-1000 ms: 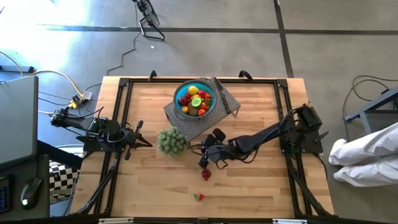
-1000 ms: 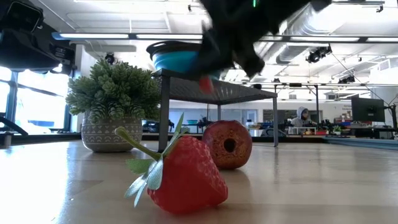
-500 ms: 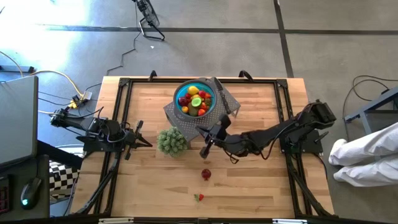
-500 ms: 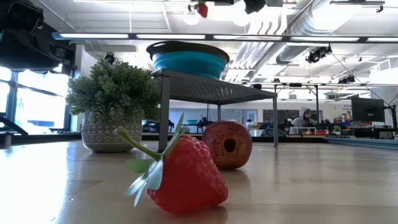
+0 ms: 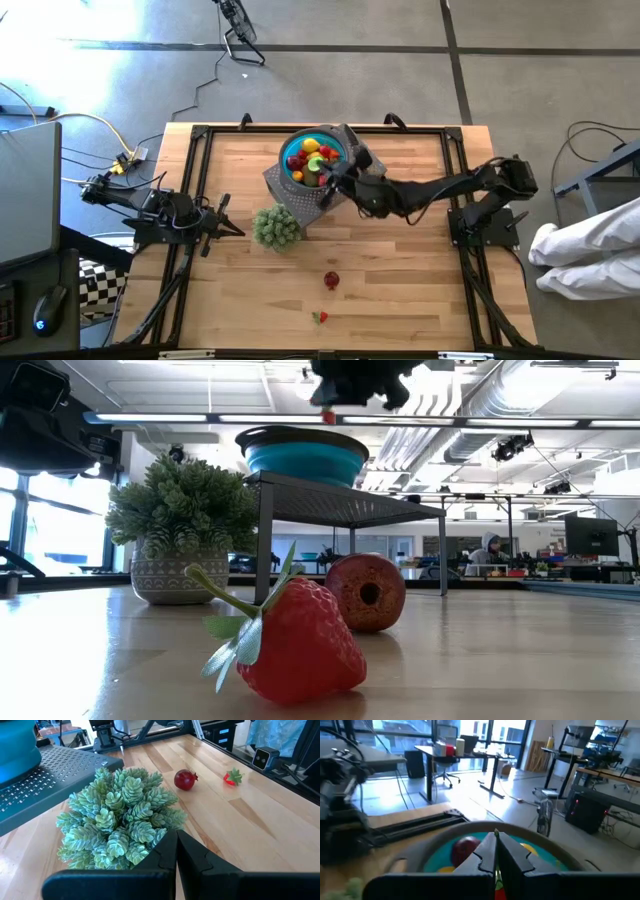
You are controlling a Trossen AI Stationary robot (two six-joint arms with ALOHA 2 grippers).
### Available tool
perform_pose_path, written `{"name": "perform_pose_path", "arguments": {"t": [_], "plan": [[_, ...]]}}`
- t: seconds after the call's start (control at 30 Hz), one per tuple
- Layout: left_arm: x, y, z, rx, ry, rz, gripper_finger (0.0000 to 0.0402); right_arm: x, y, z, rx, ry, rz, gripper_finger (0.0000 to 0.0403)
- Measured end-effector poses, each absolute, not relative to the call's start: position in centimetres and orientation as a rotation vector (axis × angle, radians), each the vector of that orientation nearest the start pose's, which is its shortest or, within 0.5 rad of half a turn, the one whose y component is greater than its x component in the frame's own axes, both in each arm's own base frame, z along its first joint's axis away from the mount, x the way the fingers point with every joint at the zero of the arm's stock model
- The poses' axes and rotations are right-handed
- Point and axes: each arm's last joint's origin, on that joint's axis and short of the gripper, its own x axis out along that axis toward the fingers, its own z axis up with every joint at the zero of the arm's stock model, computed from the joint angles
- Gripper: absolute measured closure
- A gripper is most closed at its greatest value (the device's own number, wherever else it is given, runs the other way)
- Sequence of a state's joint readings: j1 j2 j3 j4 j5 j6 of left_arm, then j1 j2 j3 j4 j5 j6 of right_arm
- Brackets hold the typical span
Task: Pick & Place Fruit
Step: Put the strawberry into the blue strainer bowl on the shelf, then put the pomegranate into the blue strainer bowl on the shelf
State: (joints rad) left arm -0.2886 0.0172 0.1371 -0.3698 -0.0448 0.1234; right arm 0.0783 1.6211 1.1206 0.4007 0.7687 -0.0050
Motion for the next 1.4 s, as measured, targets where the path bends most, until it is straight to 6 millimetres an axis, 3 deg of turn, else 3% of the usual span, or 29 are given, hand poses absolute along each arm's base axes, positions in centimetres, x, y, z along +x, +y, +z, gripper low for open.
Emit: {"name": "perform_pose_path", "arguments": {"t": [0.23,0.37,0.67,0.9,1.13,1.4], "plan": [[8.3,-2.3,17.3,0.168,0.232,-0.258,0.04,36.5,-2.9,28.4,-0.005,0.18,-0.686,0.0399],[8.3,-2.3,17.3,0.169,0.232,-0.258,0.04,36.2,-4.1,27.6,0.012,0.246,-0.718,0.0399],[8.3,-2.3,17.3,0.17,0.232,-0.258,0.04,35.4,-4.4,28.5,0.012,0.243,-0.754,0.0391],[8.3,-2.3,17.3,0.17,0.231,-0.258,0.04,35.4,-4.4,28.6,0.011,0.238,-0.753,0.0321],[8.3,-2.3,17.3,0.17,0.231,-0.258,0.04,35.4,-2.3,29.7,-0.002,0.182,-0.69,0.0263],[8.3,-2.3,17.3,0.17,0.231,-0.258,0.04,34.1,2.7,32.0,0.005,0.106,-0.516,0.028]]}}
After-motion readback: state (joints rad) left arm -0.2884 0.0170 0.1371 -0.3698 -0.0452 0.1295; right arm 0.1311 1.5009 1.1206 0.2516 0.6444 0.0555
